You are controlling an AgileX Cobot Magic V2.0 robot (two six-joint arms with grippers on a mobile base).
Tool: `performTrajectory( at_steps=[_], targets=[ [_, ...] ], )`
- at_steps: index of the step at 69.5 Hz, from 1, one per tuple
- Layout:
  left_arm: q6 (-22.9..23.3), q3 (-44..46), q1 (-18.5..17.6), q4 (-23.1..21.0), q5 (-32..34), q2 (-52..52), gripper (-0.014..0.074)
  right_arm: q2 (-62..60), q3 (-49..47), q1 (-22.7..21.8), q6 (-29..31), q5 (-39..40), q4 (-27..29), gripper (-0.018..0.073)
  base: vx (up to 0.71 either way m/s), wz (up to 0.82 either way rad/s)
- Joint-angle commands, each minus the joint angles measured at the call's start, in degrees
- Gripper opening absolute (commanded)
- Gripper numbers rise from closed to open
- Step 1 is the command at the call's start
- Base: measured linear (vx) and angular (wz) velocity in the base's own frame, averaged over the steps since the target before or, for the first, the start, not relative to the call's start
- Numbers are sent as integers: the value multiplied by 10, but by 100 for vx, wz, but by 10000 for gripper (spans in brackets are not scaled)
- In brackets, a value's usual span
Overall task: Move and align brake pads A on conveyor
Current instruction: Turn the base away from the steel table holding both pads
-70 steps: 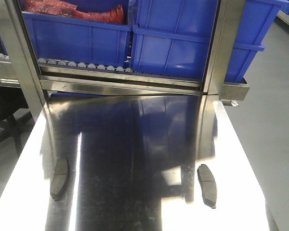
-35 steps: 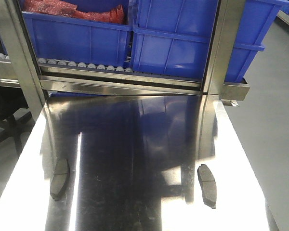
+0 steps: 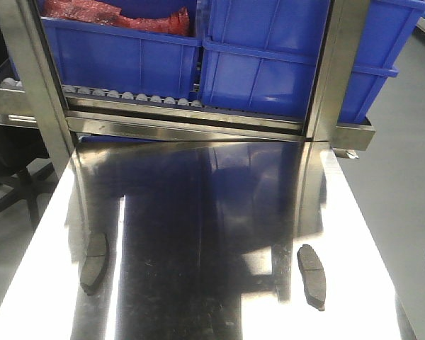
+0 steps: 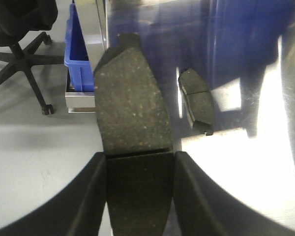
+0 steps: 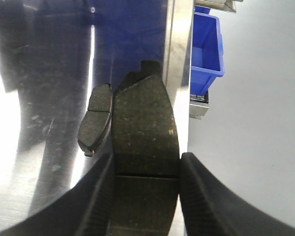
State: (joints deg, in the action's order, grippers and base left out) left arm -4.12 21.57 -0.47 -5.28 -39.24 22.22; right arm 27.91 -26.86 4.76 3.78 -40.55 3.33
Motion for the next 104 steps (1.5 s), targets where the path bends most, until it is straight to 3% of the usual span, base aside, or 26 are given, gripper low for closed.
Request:
performTrajectory(
  at_steps=[1, 62, 104],
  targets=[
    [4, 17, -3, -7, 46, 3, 174, 1, -18, -3, 6, 48, 0, 188, 1, 9],
    [4, 17, -3, -7, 46, 3, 174, 1, -18, -3, 6, 48, 0, 188, -6, 17],
    [4, 17, -3, -7, 46, 3, 174, 1, -18, -3, 6, 48, 0, 188, -7, 50]
  ],
)
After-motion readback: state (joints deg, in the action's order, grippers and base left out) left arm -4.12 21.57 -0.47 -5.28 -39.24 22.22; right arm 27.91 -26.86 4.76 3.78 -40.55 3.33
